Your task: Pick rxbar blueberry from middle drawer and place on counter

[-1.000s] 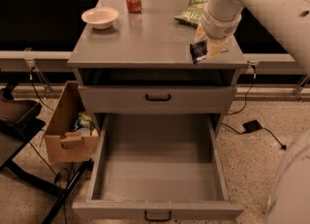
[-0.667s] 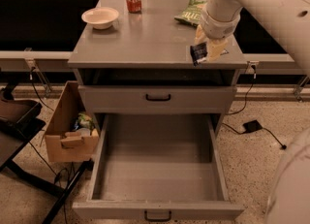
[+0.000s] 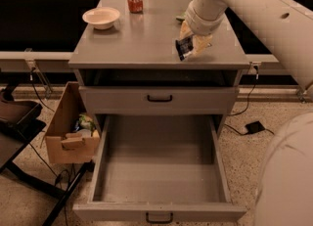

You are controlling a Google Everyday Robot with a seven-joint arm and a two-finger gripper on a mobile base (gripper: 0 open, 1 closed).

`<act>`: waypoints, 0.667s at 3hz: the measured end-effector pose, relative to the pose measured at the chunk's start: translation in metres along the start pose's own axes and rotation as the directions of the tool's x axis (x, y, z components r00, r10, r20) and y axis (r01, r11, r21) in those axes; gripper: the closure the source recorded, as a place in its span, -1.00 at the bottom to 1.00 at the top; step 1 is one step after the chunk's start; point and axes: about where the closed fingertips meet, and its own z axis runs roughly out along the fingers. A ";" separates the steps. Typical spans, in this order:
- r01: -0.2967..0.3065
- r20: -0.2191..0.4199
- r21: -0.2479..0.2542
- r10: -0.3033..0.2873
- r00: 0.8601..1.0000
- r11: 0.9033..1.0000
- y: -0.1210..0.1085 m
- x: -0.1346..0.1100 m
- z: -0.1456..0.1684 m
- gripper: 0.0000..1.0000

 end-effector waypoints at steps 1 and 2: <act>0.091 -0.004 0.095 -0.092 0.996 0.991 -0.044 -0.006 0.001 1.00; 0.098 -0.006 0.101 -0.098 0.995 0.990 -0.046 -0.005 -0.001 0.49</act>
Offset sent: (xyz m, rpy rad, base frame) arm 0.0242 0.0248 0.0148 0.0078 -0.0759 0.0820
